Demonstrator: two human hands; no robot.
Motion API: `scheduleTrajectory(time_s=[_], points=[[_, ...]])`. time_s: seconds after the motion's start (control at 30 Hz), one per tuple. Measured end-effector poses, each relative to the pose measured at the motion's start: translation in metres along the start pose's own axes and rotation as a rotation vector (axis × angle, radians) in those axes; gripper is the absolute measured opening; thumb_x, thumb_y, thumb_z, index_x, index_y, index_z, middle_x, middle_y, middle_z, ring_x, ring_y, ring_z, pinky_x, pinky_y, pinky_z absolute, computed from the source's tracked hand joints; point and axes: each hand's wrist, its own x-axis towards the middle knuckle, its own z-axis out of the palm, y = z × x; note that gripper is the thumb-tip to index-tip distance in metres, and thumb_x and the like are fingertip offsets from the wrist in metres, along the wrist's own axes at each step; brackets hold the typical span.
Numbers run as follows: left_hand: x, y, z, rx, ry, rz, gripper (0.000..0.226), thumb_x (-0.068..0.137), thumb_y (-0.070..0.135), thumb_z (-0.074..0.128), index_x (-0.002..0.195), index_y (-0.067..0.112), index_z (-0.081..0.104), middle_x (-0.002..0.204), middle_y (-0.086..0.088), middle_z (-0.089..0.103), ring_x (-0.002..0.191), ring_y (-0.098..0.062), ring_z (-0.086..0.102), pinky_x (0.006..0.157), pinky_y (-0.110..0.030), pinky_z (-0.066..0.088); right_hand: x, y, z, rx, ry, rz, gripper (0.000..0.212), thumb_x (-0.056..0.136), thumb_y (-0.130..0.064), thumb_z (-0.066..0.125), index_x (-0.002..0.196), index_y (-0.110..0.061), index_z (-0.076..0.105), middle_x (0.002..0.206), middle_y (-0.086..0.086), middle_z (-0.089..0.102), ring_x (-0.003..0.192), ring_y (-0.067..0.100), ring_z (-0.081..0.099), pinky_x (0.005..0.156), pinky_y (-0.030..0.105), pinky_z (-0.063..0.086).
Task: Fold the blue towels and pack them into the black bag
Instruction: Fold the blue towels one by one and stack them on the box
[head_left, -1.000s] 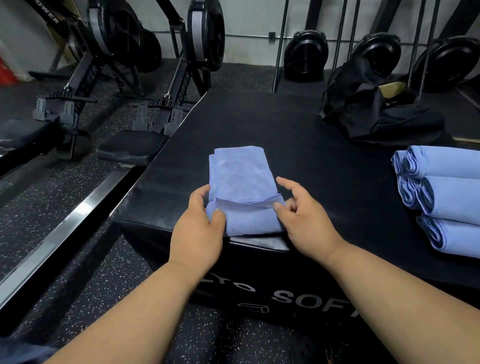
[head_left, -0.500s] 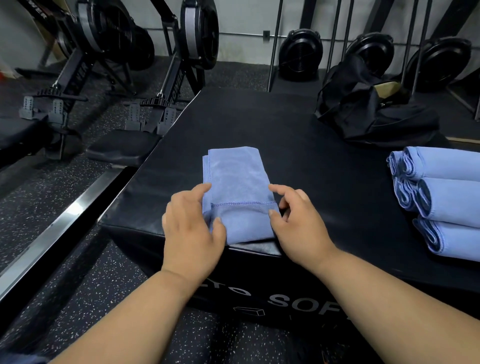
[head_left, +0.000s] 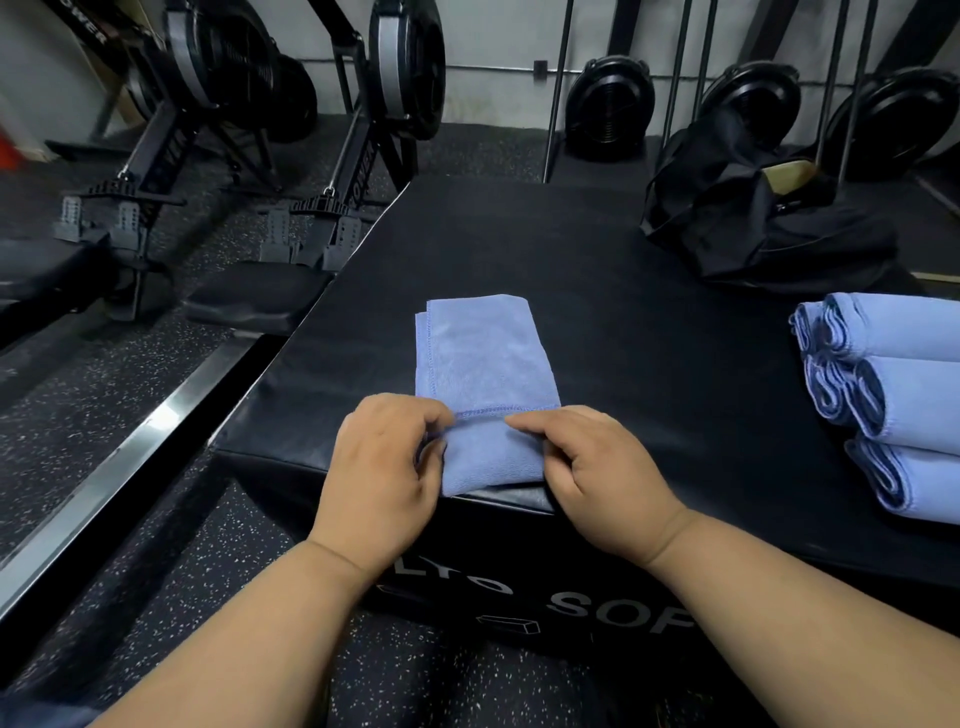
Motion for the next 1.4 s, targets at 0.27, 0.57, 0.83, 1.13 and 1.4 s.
scheduleTrajectory(time_s=[0.27, 0.57, 0.83, 1.13, 1.4], points=[[0.002, -0.016, -0.007, -0.112, -0.278, -0.066, 0.044, 0.098, 0.01, 0.062, 0.135, 0.032, 0.067, 0.131, 0.027, 0.062, 0.132, -0.002, 0.053, 0.115, -0.031, 0.042, 0.002, -0.003, -0.006, 0.04, -0.001, 0.062, 0.05, 0.089, -0.001, 0.055, 0.13, -0.026, 0.071, 0.117, -0.023, 0.067, 0.115, 0.003, 0.057, 0.104, 0.035, 0.047], [-0.002, -0.022, -0.012, -0.01, -0.469, 0.011, 0.099, 0.073, 0.066, 0.072, 0.16, 0.04, 0.032, 0.14, 0.029, 0.052, 0.127, -0.002, 0.046, 0.115, -0.033, 0.038, -0.001, 0.004, -0.02, -0.005, -0.217, 0.023, 0.078, 0.081, -0.032, 0.076, 0.152, -0.042, 0.044, 0.135, -0.028, 0.056, 0.128, 0.001, 0.048, 0.111, 0.024, 0.039], [-0.01, -0.009, -0.023, -0.175, -0.314, -0.139, 0.044, 0.096, 0.037, 0.07, 0.134, 0.053, 0.057, 0.114, 0.025, 0.063, 0.116, 0.0, 0.055, 0.101, -0.018, 0.041, -0.01, -0.006, -0.029, 0.113, -0.181, 0.124, 0.088, 0.081, -0.014, 0.068, 0.156, -0.047, 0.036, 0.115, -0.025, 0.068, 0.111, 0.008, 0.059, 0.097, 0.013, 0.042], [-0.012, 0.01, -0.016, -0.631, -0.197, -0.57, 0.044, 0.1, 0.028, 0.07, 0.128, 0.058, 0.053, 0.069, 0.011, 0.059, 0.071, -0.008, 0.059, 0.082, -0.03, 0.05, -0.002, -0.01, -0.021, 0.458, 0.051, 0.464, 0.039, 0.1, -0.028, 0.065, 0.134, -0.045, 0.056, 0.068, -0.005, 0.046, 0.063, 0.01, 0.047, 0.067, 0.03, 0.048], [0.003, 0.015, -0.004, -0.305, -0.086, -0.665, 0.064, 0.092, 0.038, 0.072, 0.148, 0.04, 0.041, 0.072, 0.007, 0.062, 0.072, -0.007, 0.064, 0.072, -0.026, 0.047, 0.015, -0.003, -0.009, 0.287, 0.135, 0.572, 0.027, 0.096, -0.047, 0.067, 0.122, -0.043, 0.061, 0.081, -0.01, 0.064, 0.077, 0.007, 0.062, 0.075, 0.028, 0.051]])
